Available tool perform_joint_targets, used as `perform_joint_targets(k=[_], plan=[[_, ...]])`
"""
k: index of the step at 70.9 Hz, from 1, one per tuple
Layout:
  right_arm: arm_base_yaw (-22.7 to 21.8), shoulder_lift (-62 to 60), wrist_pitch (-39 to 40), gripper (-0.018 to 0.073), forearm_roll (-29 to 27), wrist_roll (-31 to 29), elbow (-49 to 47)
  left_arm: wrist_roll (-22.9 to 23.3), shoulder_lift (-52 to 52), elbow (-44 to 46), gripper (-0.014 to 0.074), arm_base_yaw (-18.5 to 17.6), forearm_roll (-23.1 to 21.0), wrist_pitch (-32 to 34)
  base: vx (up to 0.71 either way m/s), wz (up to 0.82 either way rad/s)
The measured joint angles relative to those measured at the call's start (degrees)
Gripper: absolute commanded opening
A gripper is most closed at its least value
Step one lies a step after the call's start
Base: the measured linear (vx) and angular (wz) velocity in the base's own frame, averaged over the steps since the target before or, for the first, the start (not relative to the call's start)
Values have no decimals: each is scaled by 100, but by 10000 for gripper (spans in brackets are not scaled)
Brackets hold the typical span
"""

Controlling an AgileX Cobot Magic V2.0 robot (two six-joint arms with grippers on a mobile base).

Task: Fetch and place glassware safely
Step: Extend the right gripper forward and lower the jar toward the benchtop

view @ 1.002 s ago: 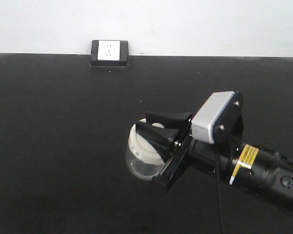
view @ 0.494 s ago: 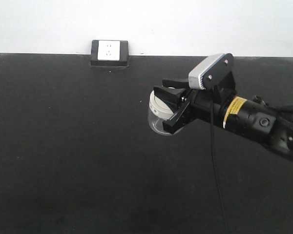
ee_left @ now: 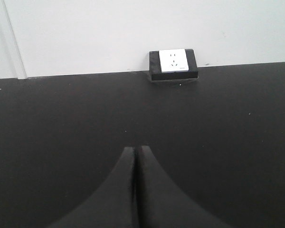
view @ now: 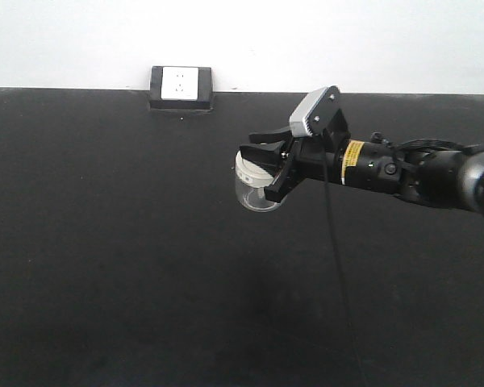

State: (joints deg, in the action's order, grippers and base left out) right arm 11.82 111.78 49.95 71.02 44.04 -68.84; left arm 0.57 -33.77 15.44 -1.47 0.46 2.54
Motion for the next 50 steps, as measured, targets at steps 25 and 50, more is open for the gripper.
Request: perform_joint_targets(k=[25, 50], plan=[[0, 1291, 483, -1, -98, -839, -602, 0, 0, 0, -7, 0, 0, 0, 0, 0], [0, 1627, 571, -1, -354, -992, -640, 0, 0, 0, -7, 0, 0, 0, 0, 0]])
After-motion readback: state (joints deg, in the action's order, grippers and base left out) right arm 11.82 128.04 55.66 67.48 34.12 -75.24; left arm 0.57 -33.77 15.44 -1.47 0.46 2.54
